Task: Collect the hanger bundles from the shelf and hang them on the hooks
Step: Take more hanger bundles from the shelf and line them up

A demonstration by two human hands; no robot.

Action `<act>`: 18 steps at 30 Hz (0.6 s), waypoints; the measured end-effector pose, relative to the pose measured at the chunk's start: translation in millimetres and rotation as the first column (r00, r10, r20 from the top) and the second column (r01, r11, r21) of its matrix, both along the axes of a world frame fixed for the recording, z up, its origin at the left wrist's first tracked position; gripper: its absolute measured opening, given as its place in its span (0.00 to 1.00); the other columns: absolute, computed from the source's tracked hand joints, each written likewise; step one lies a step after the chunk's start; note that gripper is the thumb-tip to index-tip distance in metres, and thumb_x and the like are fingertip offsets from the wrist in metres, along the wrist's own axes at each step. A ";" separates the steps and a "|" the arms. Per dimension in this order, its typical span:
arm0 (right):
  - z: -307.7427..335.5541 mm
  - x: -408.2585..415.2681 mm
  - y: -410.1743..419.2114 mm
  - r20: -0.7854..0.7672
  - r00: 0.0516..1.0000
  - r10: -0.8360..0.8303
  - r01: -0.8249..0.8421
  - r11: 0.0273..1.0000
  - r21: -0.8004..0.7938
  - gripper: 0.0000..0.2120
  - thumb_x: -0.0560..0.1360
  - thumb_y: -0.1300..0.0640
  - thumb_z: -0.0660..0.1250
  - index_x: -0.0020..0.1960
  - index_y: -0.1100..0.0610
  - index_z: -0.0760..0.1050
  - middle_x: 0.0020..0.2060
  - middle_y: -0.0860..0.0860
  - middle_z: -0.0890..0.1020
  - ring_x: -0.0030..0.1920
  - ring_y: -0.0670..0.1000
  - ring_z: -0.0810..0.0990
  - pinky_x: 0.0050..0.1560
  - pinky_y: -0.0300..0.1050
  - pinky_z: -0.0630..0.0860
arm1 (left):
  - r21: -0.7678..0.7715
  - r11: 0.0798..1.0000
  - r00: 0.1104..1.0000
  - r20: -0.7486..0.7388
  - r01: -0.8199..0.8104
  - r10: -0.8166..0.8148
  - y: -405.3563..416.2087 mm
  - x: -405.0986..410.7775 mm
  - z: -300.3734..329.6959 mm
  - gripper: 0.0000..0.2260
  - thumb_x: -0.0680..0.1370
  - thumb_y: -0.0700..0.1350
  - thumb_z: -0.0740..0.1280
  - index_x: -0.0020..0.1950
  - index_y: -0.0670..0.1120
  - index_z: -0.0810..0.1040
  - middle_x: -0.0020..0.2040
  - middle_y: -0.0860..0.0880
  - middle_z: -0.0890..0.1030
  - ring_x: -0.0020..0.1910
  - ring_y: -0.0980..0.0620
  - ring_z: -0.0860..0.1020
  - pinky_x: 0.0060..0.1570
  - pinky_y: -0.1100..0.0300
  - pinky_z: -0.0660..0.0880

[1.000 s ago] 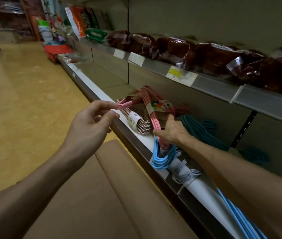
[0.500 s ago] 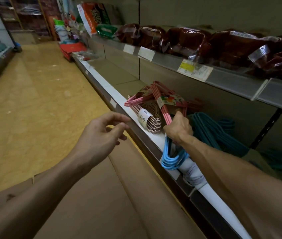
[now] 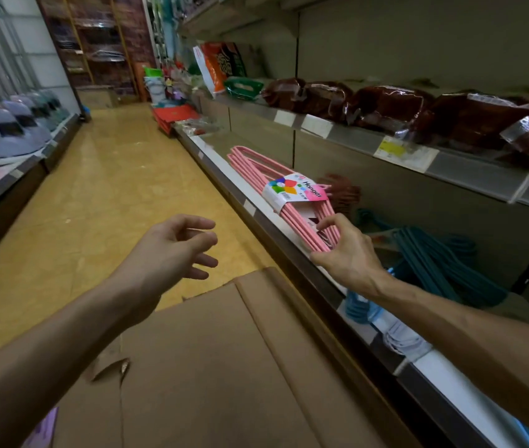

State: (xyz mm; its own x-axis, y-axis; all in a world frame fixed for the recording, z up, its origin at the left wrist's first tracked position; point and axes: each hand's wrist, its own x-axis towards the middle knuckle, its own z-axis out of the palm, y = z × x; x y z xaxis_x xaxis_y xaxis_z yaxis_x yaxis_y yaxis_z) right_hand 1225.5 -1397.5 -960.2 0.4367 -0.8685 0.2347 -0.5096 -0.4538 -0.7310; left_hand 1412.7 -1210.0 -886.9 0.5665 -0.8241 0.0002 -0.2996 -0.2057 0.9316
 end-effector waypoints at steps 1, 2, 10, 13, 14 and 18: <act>2.9 4.3 8.5 0.007 0.999 0.038 -0.038 0.999 0.006 0.22 0.69 0.59 0.74 0.55 0.44 0.68 0.55 0.49 0.76 0.45 0.50 0.80 0.39 0.48 0.82 | -0.004 1.000 0.998 -0.049 -0.028 0.027 2.3 5.7 1.5 0.12 0.80 0.46 0.67 0.64 0.49 0.76 0.55 0.49 0.81 0.48 0.50 0.84 0.44 0.55 0.80; 4.2 8.8 16.7 0.013 0.997 0.077 -0.078 0.997 0.014 0.22 0.69 0.59 0.75 0.55 0.44 0.68 0.55 0.48 0.75 0.46 0.50 0.80 0.40 0.50 0.83 | -0.016 0.998 0.993 -0.105 -0.057 0.055 4.7 11.1 2.3 0.14 0.80 0.46 0.67 0.65 0.49 0.75 0.56 0.48 0.80 0.49 0.49 0.84 0.45 0.54 0.81; 2.0 44.6 98.0 0.066 0.935 0.348 -0.352 0.934 0.062 0.21 0.67 0.59 0.78 0.49 0.44 0.69 0.44 0.53 0.81 0.36 0.51 0.81 0.37 0.54 0.82 | -0.101 0.926 0.779 -0.579 -0.364 0.243 28.3 70.9 -17.9 0.33 0.75 0.53 0.73 0.76 0.47 0.65 0.70 0.41 0.71 0.60 0.41 0.77 0.55 0.42 0.79; -6.0 58.1 124.6 0.118 0.885 0.451 -0.464 0.879 0.113 0.22 0.65 0.53 0.78 0.52 0.43 0.70 0.48 0.54 0.81 0.40 0.57 0.84 0.37 0.64 0.81 | -0.153 0.835 0.631 -0.728 -0.529 0.267 45.2 99.9 -28.7 0.45 0.68 0.55 0.79 0.79 0.53 0.58 0.73 0.41 0.69 0.66 0.38 0.73 0.60 0.37 0.75; -8.5 61.4 131.6 0.130 0.869 0.477 -0.492 0.862 0.123 0.22 0.65 0.52 0.78 0.52 0.42 0.70 0.50 0.54 0.81 0.42 0.58 0.84 0.38 0.64 0.81 | -0.178 0.809 0.603 -0.757 -0.561 0.251 51.7 107.3 -28.7 0.47 0.65 0.56 0.80 0.79 0.54 0.58 0.71 0.42 0.71 0.66 0.39 0.73 0.60 0.36 0.74; -17.5 68.8 155.0 0.151 0.820 0.552 -0.571 0.805 0.163 0.23 0.67 0.53 0.79 0.54 0.43 0.69 0.53 0.56 0.78 0.49 0.57 0.82 0.43 0.60 0.82 | -0.283 0.706 0.511 -0.849 -0.649 0.130 75.1 136.0 -23.8 0.47 0.58 0.54 0.84 0.72 0.49 0.69 0.60 0.43 0.82 0.56 0.40 0.82 0.52 0.35 0.79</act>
